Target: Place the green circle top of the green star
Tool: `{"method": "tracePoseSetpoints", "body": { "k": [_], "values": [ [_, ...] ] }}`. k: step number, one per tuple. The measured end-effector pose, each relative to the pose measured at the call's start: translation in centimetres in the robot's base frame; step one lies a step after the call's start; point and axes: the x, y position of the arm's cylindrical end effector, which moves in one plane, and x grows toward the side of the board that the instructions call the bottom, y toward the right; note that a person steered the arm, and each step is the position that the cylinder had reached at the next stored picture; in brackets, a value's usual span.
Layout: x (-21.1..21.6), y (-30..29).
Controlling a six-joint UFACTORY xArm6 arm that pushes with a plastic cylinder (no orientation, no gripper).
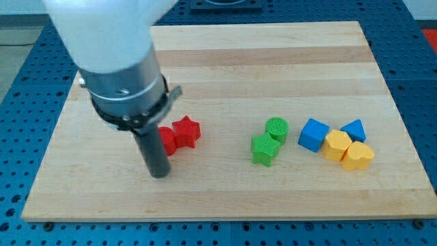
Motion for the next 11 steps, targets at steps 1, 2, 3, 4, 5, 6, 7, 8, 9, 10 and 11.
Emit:
{"method": "tracePoseSetpoints", "body": {
  "k": [1, 2, 3, 4, 5, 6, 7, 8, 9, 10, 11],
  "values": [
    [0.6, 5.8],
    [1.5, 13.2],
    [1.3, 18.5],
    [-1.4, 20.5],
    [-3.7, 21.0],
    [-5.5, 19.7],
    [-7.9, 18.9],
    [-10.2, 18.0],
    [-12.5, 17.8],
    [-13.5, 15.1],
    [-13.3, 14.3]
  ]
}}
